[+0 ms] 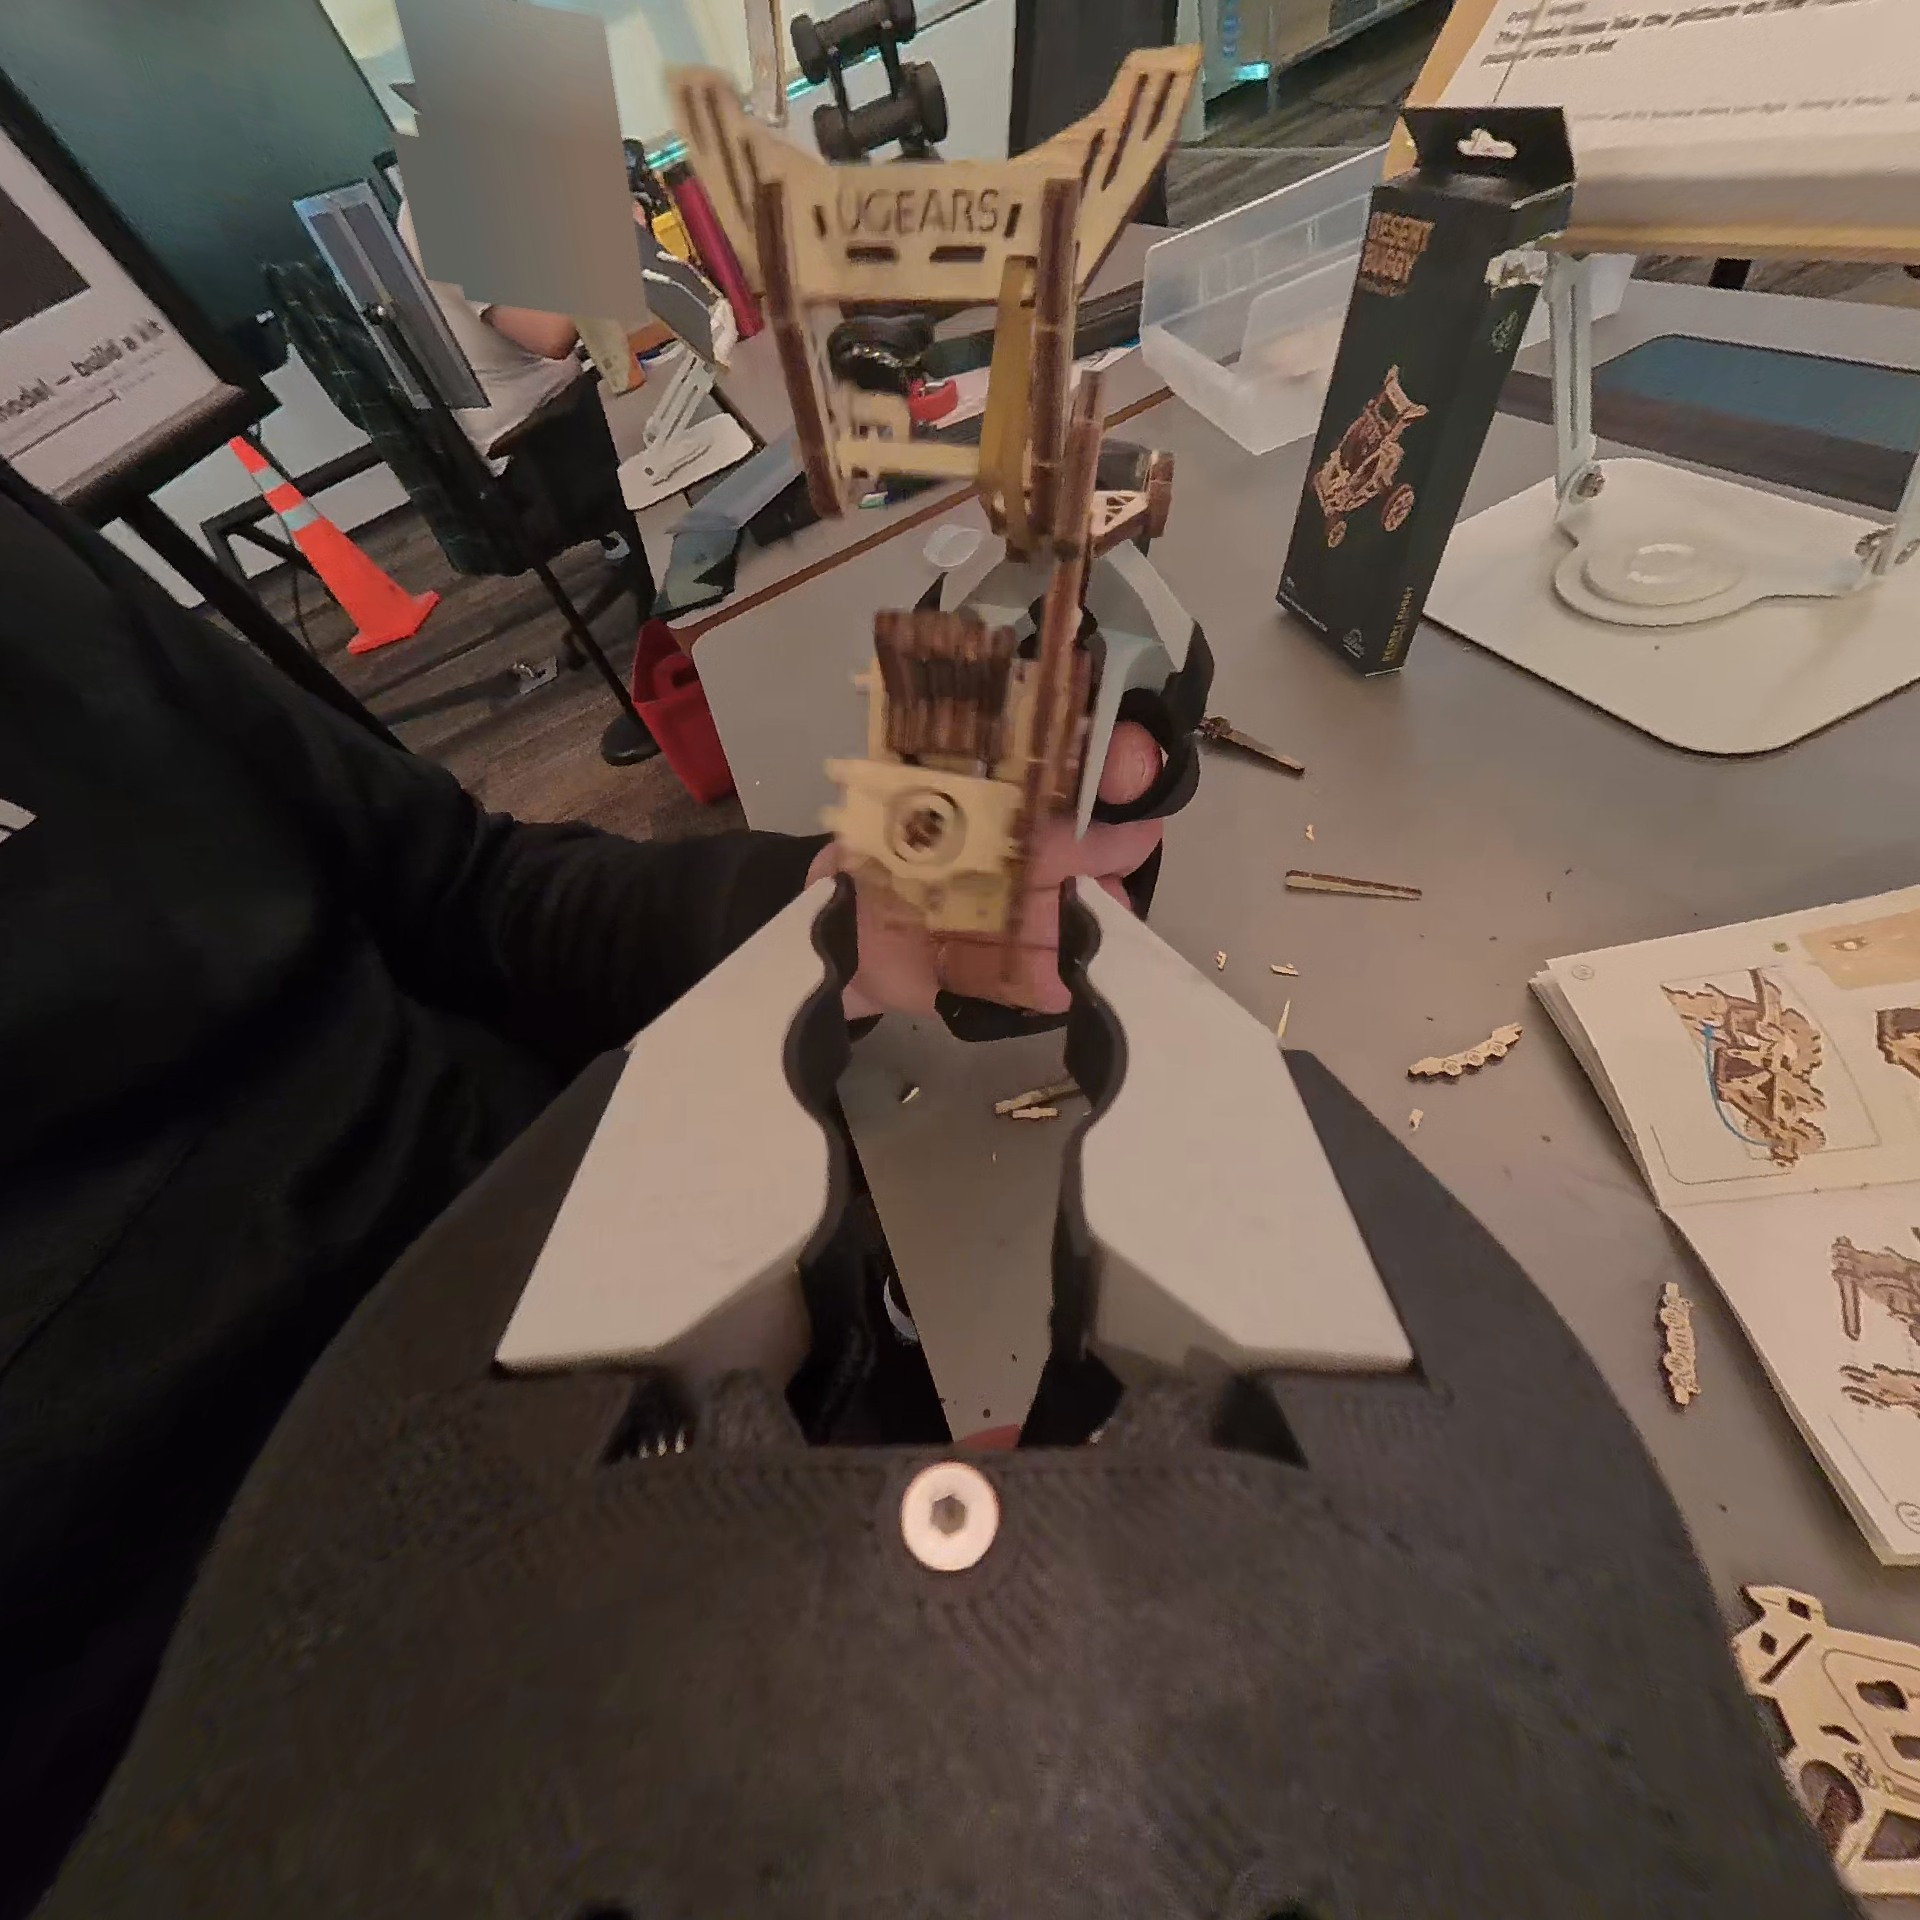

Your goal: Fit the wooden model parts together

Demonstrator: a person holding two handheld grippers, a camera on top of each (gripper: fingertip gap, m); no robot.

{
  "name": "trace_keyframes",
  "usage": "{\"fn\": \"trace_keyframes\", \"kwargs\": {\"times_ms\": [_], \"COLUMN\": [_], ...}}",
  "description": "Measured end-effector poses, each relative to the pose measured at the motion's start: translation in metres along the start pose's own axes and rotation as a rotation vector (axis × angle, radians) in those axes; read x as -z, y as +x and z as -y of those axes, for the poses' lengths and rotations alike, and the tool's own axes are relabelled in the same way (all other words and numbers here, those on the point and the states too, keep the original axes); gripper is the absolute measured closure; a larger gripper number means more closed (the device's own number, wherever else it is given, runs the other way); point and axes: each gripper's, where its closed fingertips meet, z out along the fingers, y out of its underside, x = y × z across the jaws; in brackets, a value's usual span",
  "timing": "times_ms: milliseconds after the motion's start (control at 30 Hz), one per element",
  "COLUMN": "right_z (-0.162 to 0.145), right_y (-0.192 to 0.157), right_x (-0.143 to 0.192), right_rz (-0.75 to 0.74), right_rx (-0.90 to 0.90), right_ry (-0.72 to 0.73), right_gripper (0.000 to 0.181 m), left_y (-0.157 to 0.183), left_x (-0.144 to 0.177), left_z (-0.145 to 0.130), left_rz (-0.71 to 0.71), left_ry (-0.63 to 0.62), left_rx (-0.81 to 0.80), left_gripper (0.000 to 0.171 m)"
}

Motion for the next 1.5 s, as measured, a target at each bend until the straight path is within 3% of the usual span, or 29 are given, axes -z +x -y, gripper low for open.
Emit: {"fn": "trace_keyframes", "kwargs": {"times_ms": [200, 333, 433, 567, 667, 800, 967, 1067, 1233, 1367, 1500], "right_z": [0.004, 0.025, 0.035, 0.046, 0.045, 0.039, 0.018, -0.003, -0.017, -0.013, -0.011], "right_y": [0.0, 0.0, 0.004, 0.017, 0.018, 0.031, 0.06, 0.076, 0.085, 0.079, 0.072], "right_x": [0.0, 0.017, 0.021, 0.017, 0.013, 0.023, 0.044, 0.051, 0.047, 0.04, 0.03], "right_rz": [-0.056, -0.097, -0.134, -0.196, -0.204, -0.281, -0.439, -0.534, -0.658, -0.711, -0.723], "right_rx": [-0.017, -0.011, -0.012, -0.03, -0.009, -0.034, -0.114, -0.163, -0.16, -0.102, -0.059], "right_ry": [0.03, 0.112, 0.119, 0.114, 0.078, 0.06, 0.045, 0.016, 0.022, 0.034, 0.02], "right_gripper": [0.14, 0.151, 0.16, 0.158, 0.181, 0.181, 0.181, 0.181, 0.181, 0.181, 0.181], "left_y": [-0.002, -0.008, -0.008, -0.007, -0.011, -0.031, -0.06, -0.062, -0.058, -0.059, -0.059], "left_x": [0.003, 0.008, 0.007, 0.0, -0.002, -0.001, 0.021, 0.03, 0.03, 0.019, 0.009], "left_z": [0.008, 0.011, 0.01, 0.003, 0.0, -0.01, -0.006, -0.024, -0.085, -0.113, -0.114], "left_rz": [-0.008, -0.015, -0.034, -0.045, -0.046, 0.061, 0.319, 0.432, 0.526, 0.522, 0.524], "left_ry": [0.073, 0.102, 0.095, 0.058, 0.052, -0.006, -0.079, -0.22, -0.378, -0.385, -0.356], "left_rx": [0.046, 0.087, 0.094, 0.088, 0.11, 0.126, 0.063, 0.073, 0.156, 0.226, 0.187], "left_gripper": [0.17, 0.17, 0.17, 0.17, 0.169, 0.168, 0.138, 0.13, 0.115, 0.107, 0.118]}}
